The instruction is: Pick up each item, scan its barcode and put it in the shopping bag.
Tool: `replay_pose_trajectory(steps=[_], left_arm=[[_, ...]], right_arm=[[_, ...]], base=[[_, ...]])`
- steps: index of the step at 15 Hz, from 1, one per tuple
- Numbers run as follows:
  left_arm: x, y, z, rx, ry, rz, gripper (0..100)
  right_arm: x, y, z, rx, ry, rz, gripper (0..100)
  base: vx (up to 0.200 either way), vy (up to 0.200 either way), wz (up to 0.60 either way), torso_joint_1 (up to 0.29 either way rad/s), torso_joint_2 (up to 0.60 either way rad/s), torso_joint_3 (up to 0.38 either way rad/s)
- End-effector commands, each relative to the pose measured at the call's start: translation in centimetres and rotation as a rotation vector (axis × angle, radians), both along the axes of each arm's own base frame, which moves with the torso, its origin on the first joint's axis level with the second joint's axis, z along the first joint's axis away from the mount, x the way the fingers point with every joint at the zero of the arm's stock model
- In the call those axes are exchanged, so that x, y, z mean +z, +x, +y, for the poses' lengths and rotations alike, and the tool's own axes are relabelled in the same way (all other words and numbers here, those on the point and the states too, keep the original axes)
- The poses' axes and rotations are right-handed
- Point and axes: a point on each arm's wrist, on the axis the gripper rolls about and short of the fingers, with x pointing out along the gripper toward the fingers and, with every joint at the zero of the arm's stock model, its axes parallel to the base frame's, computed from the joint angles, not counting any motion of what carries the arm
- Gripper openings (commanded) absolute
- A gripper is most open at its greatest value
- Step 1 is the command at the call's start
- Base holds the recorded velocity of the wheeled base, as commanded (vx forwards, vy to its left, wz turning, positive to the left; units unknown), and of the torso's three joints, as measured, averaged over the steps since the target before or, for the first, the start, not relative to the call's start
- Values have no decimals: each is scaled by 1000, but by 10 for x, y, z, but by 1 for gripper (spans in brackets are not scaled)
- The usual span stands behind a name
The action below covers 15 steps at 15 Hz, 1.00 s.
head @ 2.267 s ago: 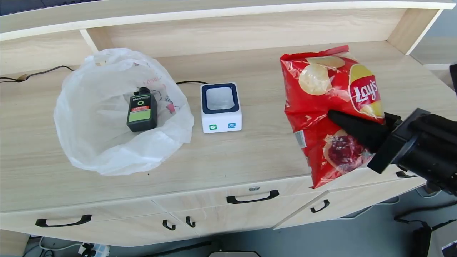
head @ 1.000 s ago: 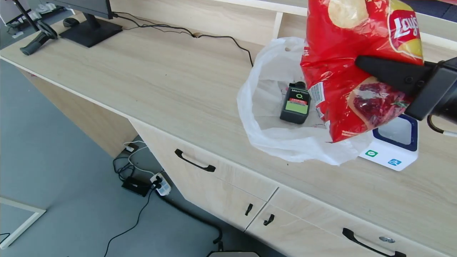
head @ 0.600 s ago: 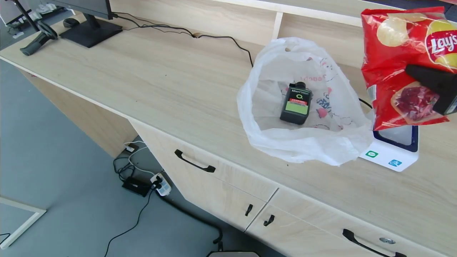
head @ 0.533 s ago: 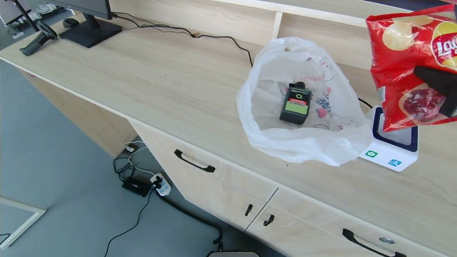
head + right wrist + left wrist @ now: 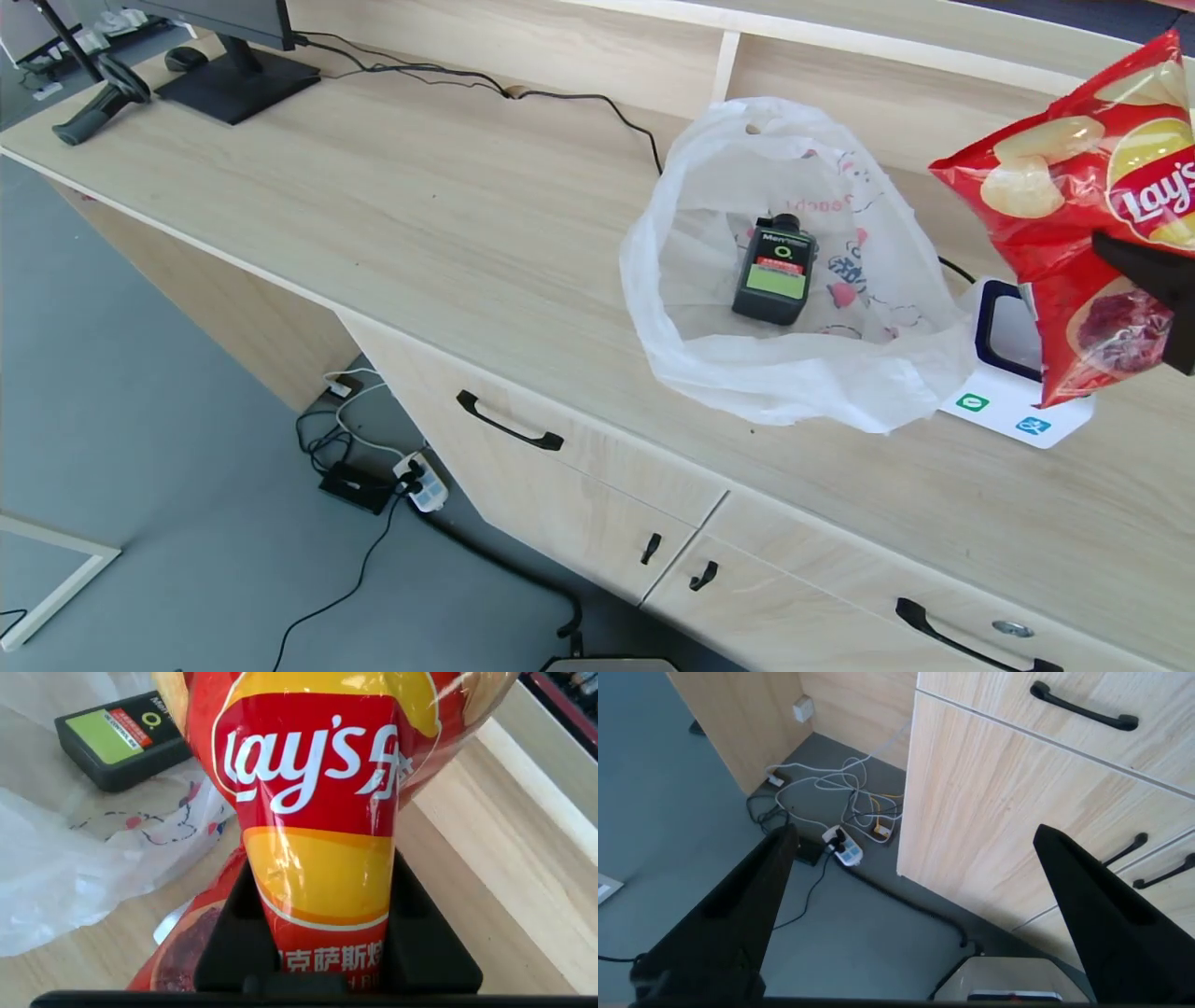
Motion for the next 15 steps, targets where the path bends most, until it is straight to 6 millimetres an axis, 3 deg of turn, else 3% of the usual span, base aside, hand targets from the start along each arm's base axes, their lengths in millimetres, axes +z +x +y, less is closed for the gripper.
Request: replay_pose_trajectory(steps=[1, 11, 13, 15], left_arm=[[0, 0, 0, 0, -1, -1, 100], [0, 0, 0, 0, 1, -1, 100], [0, 0, 0, 0, 1, -1, 100], [0, 0, 0, 0, -1, 0, 100]], right_arm=[[-13, -7, -2, -5, -9, 26, 0], [-4, 4, -2, -11, -6, -17, 0], [1, 2, -2, -5, -3, -35, 0], [21, -3, 10, 67, 36, -97, 0]], base=[[0, 0, 0, 0, 0, 0], [0, 0, 0, 0, 0, 0], [0, 0, 0, 0, 0, 0], [0, 0, 0, 0, 0, 0]])
